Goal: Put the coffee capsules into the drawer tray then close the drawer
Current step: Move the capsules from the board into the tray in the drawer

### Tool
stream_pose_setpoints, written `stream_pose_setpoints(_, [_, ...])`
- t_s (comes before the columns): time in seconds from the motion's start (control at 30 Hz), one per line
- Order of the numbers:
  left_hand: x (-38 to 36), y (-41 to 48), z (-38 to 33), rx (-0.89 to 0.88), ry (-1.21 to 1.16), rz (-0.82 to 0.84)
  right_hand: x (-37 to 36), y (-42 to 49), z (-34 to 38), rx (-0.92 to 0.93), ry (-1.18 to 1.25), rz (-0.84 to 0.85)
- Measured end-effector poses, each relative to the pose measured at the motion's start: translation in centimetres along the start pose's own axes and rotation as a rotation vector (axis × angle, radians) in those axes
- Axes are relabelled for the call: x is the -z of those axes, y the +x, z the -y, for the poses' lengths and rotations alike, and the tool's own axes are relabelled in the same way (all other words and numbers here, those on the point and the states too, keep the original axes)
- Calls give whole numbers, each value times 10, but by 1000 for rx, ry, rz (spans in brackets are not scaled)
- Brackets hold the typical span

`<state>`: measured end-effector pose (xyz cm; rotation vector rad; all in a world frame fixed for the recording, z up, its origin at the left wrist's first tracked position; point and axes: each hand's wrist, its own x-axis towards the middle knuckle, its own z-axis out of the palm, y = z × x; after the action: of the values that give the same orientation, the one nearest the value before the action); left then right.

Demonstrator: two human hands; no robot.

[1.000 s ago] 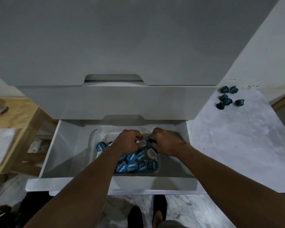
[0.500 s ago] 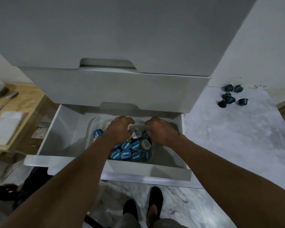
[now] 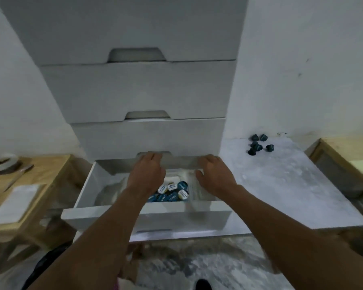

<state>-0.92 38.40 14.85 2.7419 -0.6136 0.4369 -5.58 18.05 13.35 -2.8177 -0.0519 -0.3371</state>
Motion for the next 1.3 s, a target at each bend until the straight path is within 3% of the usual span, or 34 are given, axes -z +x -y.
stream_pose_setpoints(0.37, [24,-2,-129,-298,-116,-107,100,-79,-43,-206,-127,-146])
stream_pose_setpoints(0.73, [-12,28,-258,-478,-14,-209,152,-116,-151,-292,-126,-229])
stream_pose_setpoints(1.0, [-76,66,-331,-406,-39,-285,167,-99,-265,-154,-106,-171])
stream_pose_setpoints(1.3, [-145,87,-364,-160,-19,-159,150,-62,-358,-67,-26,-2])
